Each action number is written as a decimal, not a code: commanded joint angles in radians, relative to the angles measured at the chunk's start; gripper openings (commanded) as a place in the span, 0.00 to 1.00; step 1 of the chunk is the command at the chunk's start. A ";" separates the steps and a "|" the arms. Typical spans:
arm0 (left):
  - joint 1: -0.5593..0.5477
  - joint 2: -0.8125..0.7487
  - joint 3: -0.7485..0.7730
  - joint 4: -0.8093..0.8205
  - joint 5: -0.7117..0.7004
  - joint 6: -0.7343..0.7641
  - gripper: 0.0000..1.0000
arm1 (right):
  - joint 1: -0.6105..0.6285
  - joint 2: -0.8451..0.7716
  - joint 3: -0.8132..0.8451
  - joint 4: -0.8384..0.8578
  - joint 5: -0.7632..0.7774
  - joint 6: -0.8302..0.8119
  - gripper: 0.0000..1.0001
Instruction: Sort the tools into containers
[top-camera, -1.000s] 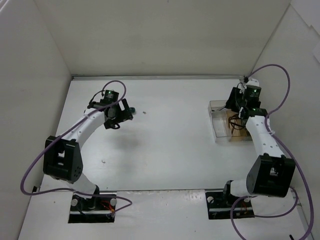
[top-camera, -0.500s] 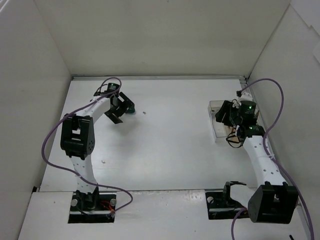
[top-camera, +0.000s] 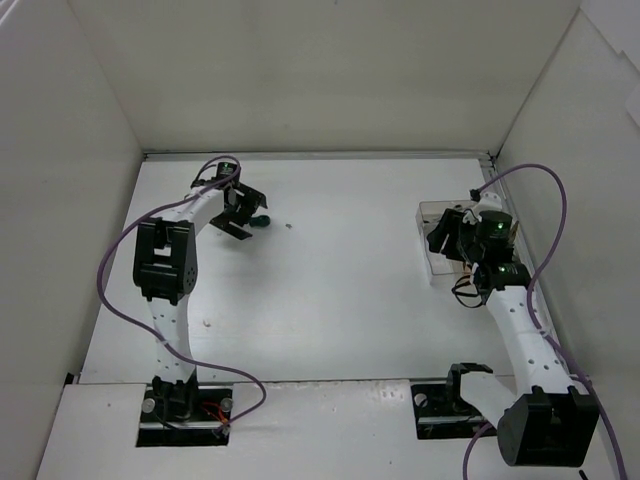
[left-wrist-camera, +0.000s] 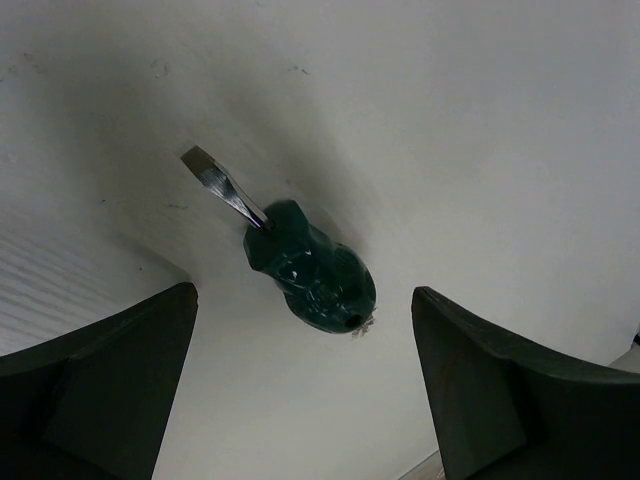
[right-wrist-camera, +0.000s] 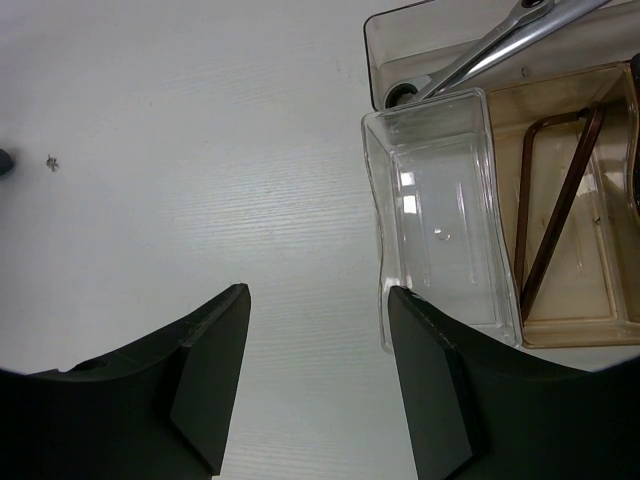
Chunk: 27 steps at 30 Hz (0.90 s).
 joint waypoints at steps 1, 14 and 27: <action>0.017 -0.019 0.015 0.017 -0.002 -0.071 0.83 | 0.006 -0.032 0.005 0.043 0.006 -0.010 0.54; 0.026 0.027 0.038 -0.092 -0.011 -0.034 0.13 | 0.065 -0.041 0.007 0.043 0.024 -0.036 0.54; -0.101 -0.182 0.009 -0.051 -0.112 0.354 0.00 | 0.149 -0.013 0.036 0.045 -0.038 -0.042 0.54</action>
